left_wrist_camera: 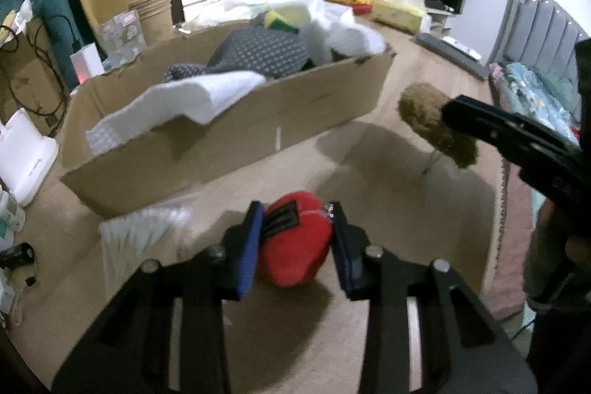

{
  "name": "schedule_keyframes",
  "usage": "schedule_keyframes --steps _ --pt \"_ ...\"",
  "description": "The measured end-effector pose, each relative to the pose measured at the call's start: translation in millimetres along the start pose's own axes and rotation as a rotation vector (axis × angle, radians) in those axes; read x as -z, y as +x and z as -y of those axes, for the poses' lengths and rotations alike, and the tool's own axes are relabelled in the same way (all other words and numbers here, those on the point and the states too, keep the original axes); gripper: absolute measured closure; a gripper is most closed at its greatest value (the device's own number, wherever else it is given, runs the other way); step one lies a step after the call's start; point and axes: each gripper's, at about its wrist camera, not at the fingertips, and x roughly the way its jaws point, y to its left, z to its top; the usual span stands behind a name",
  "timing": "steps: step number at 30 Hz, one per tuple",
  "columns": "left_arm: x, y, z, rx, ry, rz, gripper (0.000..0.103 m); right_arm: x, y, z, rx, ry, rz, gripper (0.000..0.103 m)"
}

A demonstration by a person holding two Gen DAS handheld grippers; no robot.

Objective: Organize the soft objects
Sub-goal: 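Lift and carry both pouches toward the cardboard box with both grippers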

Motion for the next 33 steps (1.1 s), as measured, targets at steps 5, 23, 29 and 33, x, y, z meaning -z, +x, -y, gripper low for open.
schedule_keyframes --steps 5,23,29,33 --pt "-6 -22 1 0.023 -0.012 0.054 0.067 -7 -10 -4 0.001 -0.009 0.023 0.074" --pt "-19 -86 -18 0.031 -0.037 0.218 0.067 -40 -36 -29 -0.004 -0.063 0.102 0.074" --pt "-24 -104 -36 0.01 -0.059 0.271 0.067 -53 -39 -35 -0.004 -0.078 0.125 0.074" --pt "-29 -112 -46 -0.01 -0.066 0.297 0.067 -61 -41 -39 -0.006 -0.086 0.139 0.074"
